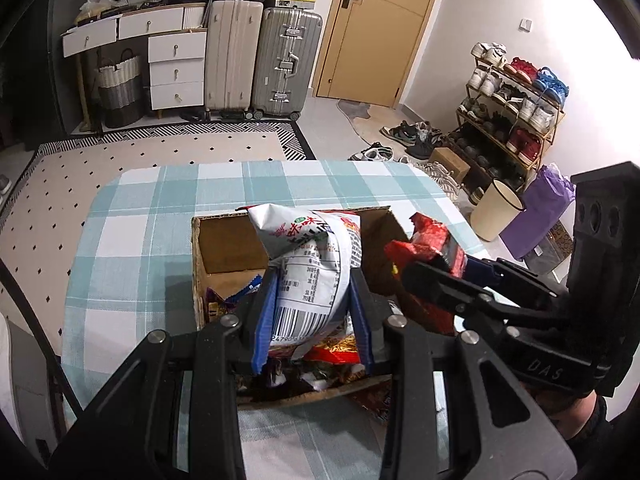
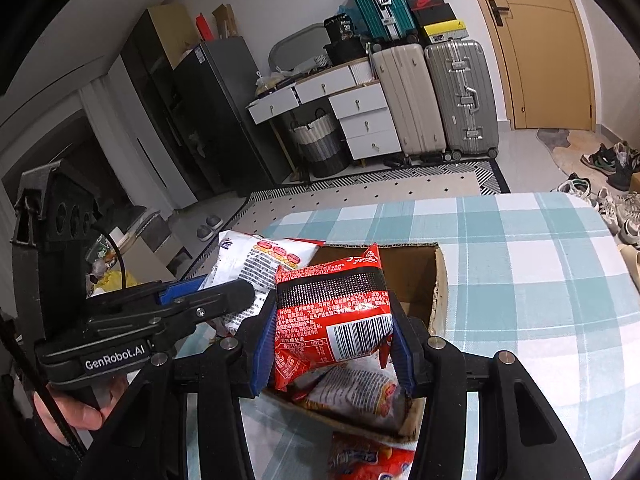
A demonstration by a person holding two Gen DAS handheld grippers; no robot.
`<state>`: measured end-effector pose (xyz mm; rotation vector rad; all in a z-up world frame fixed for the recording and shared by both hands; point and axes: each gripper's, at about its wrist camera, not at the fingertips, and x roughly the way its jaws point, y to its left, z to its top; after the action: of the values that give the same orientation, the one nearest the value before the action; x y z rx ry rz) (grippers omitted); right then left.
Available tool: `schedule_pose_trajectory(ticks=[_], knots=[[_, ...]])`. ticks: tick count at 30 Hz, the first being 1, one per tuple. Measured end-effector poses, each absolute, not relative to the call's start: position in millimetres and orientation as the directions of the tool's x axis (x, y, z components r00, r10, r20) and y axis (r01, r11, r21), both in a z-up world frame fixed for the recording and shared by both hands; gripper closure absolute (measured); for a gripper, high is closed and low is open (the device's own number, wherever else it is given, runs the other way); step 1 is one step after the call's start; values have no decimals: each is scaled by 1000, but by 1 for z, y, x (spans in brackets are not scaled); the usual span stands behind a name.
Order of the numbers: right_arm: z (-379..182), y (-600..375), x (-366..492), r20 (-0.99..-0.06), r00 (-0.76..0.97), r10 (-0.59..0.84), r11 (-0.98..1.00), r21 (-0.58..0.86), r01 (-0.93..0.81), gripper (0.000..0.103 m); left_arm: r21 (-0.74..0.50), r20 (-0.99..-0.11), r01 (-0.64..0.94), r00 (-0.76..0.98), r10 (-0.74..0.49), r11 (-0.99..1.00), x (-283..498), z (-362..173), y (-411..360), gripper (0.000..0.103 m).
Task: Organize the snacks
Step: 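Open both tools to drop the noodle bag and wafer packet into the box, then move the right tool toward the red chip bag beside the box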
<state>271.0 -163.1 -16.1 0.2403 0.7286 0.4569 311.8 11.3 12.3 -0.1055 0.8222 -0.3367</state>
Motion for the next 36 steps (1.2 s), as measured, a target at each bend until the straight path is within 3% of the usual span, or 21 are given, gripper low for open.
schedule_pose_trajectory(ticks=[10, 19, 36], knots=[[-30, -155, 288, -611, 636, 472, 881, 354, -314, 53, -231, -700, 261, 624, -347, 937, 334, -3, 13, 71], [-28, -166, 287, -598, 646, 475, 878, 373, -300, 30, -252, -689, 234, 638, -344, 939, 330, 3, 18, 34], [5, -176, 249, -555, 698, 452, 889, 339, -307, 30, -208, -670, 243, 670, -319, 947, 284, 29, 15, 34]])
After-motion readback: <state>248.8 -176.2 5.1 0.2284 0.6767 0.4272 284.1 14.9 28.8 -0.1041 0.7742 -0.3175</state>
